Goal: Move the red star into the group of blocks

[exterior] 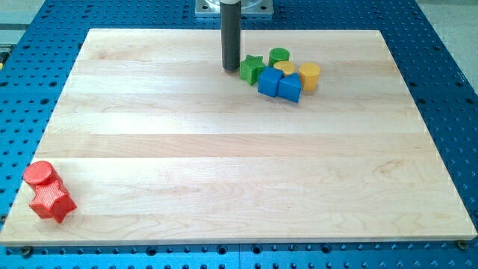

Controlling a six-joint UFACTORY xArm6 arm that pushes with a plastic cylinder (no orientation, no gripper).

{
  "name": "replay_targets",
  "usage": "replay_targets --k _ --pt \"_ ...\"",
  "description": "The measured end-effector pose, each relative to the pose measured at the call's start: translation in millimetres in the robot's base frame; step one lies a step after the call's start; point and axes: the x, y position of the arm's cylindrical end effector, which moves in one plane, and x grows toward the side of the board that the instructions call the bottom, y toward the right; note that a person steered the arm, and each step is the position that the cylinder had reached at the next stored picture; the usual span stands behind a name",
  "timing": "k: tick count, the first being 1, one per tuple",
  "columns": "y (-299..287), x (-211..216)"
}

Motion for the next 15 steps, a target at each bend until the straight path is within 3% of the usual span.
replay_targets --k 1,3,4,6,7,8,10,11,13,14,15 --pt "-99 26" --pt "-264 181" --pt "-282 187" --pt "-281 294" --pt "-274 324" --pt "-214 313" --pt "-184 195" --pt "-103 134" --pt "-27 142" --pt "-7 92" --pt "3 70"
